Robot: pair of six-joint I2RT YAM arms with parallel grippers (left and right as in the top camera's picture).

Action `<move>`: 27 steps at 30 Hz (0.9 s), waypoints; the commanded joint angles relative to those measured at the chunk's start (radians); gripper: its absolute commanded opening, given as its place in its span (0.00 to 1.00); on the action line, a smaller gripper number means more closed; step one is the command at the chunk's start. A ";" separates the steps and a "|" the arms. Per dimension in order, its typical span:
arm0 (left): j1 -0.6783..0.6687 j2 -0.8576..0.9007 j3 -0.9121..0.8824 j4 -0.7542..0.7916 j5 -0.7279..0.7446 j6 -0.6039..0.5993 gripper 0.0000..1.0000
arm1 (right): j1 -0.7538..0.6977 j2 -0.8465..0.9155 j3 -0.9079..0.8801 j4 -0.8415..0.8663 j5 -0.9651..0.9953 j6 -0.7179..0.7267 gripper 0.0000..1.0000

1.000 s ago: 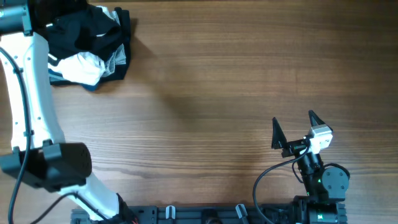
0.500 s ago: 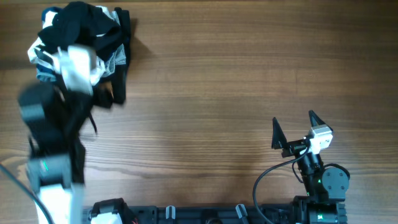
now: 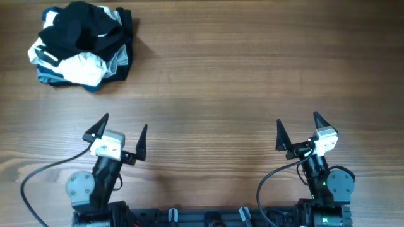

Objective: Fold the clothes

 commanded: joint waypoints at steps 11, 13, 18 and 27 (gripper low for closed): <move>-0.040 -0.096 -0.155 0.074 -0.225 0.009 1.00 | 0.003 -0.005 -0.001 0.003 -0.015 0.006 1.00; -0.041 -0.096 -0.166 0.086 -0.246 -0.014 1.00 | 0.003 -0.005 -0.001 0.003 -0.015 0.006 1.00; -0.041 -0.096 -0.166 0.087 -0.252 -0.014 1.00 | 0.003 -0.005 -0.001 0.003 -0.015 0.006 1.00; -0.041 -0.096 -0.166 0.087 -0.252 -0.014 1.00 | 0.003 -0.005 -0.001 0.003 -0.015 0.006 1.00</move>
